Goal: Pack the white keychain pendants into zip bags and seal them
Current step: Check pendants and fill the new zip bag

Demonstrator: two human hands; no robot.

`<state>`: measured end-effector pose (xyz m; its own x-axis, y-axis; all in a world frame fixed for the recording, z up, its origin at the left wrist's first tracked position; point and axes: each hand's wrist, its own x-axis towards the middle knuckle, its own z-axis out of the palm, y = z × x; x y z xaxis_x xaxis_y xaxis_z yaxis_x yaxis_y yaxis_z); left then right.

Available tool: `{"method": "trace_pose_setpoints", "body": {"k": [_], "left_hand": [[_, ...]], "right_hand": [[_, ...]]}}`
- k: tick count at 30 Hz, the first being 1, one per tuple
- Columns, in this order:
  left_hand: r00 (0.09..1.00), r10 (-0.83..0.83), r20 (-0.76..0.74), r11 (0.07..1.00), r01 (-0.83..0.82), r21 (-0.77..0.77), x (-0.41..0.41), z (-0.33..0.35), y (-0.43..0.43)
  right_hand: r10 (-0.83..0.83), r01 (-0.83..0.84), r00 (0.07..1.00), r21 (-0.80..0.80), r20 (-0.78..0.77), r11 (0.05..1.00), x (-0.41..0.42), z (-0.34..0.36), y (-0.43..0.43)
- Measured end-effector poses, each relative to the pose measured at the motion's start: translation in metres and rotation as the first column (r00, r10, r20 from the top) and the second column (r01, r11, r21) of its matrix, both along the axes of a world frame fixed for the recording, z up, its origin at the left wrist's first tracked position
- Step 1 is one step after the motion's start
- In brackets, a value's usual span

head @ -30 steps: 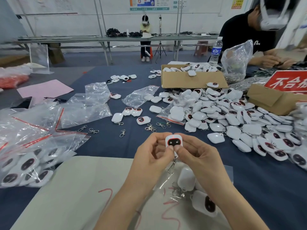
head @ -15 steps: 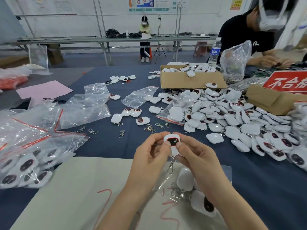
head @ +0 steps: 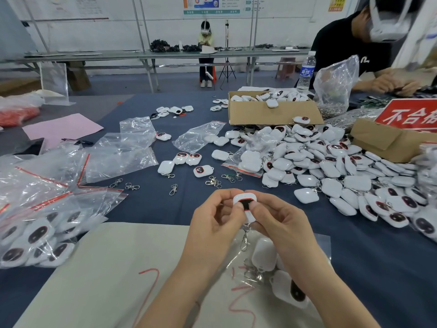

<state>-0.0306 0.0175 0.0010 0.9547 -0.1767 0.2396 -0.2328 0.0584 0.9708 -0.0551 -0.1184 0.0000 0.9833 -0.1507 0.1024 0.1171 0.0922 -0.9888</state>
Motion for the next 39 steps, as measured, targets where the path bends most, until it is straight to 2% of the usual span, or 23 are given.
{"method": "trace_pose_setpoints", "body": {"k": [26,39], "left_hand": [[1.000,-0.006,0.021,0.999,0.005,0.041,-0.0023,-0.0019,-0.0002],[1.000,0.003,0.019,1.000,-0.004,0.010,-0.0022,0.0001,-0.0017]], "right_hand": [[-0.043,0.043,0.999,0.011,0.007,0.999,0.0001,-0.0012,-0.0020],[-0.030,0.028,0.999,0.118,0.014,0.993,0.0021,-0.0004,-0.0004]]}}
